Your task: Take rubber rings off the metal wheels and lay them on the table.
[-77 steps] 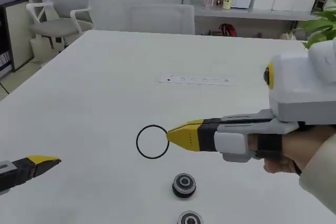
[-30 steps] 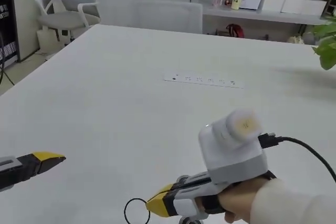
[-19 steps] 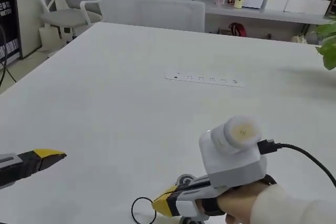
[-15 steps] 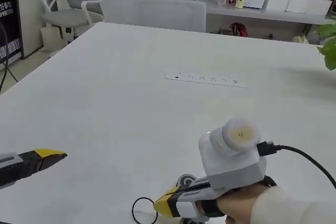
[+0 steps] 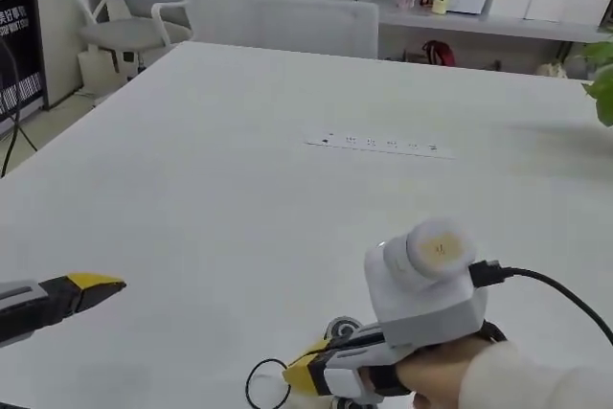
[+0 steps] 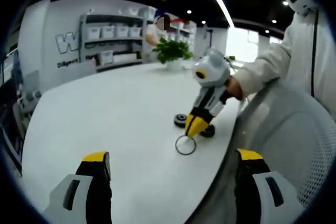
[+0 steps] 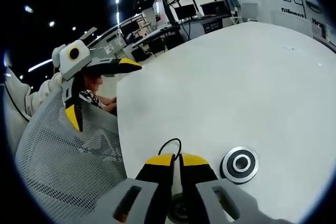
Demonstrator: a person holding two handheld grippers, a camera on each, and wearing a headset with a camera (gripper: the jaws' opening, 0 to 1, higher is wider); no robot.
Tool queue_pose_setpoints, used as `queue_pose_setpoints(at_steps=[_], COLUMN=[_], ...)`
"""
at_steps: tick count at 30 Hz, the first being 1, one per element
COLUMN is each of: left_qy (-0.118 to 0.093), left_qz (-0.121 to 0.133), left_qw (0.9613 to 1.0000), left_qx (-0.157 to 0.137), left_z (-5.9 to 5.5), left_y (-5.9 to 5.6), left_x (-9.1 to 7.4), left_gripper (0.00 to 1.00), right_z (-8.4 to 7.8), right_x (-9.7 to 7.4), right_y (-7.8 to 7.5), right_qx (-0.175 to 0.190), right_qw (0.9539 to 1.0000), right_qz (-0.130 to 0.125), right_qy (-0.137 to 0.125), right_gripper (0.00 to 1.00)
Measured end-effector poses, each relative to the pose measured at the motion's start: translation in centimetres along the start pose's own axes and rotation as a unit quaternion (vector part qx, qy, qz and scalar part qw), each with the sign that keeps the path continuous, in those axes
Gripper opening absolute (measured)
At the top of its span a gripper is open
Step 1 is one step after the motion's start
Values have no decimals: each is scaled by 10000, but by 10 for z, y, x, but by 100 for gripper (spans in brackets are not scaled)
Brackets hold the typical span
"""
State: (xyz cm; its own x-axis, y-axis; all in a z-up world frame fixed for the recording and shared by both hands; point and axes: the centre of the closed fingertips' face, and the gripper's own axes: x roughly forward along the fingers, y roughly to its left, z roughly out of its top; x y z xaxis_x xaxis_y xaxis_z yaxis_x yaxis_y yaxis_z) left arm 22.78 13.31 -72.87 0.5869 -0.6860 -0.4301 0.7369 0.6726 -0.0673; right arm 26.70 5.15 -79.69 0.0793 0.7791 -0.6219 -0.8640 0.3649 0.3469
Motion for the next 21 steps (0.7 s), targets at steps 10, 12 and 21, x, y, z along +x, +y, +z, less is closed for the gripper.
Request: queue_pose_setpoints(at_steps=[10,12,21], left_qy=[20,28,62], left_qz=[55,76,99], left_qw=[10000,10000,9999], left_qx=[-9,-11,-18], left_z=[-1,-1,-2], left_y=[2,2,2], left_x=[-1,-1,-1], left_gripper=[99,99,99], right_z=[7,11,37], right_x=[-8,-11,-38], right_y=[-6,-7,-6], right_qx=[-59,-59,-330], right_qw=[9999,9997,9974], right_qz=[-121,-130,-235], right_qy=[-104,-179,-595], right_gripper=[2,2,3])
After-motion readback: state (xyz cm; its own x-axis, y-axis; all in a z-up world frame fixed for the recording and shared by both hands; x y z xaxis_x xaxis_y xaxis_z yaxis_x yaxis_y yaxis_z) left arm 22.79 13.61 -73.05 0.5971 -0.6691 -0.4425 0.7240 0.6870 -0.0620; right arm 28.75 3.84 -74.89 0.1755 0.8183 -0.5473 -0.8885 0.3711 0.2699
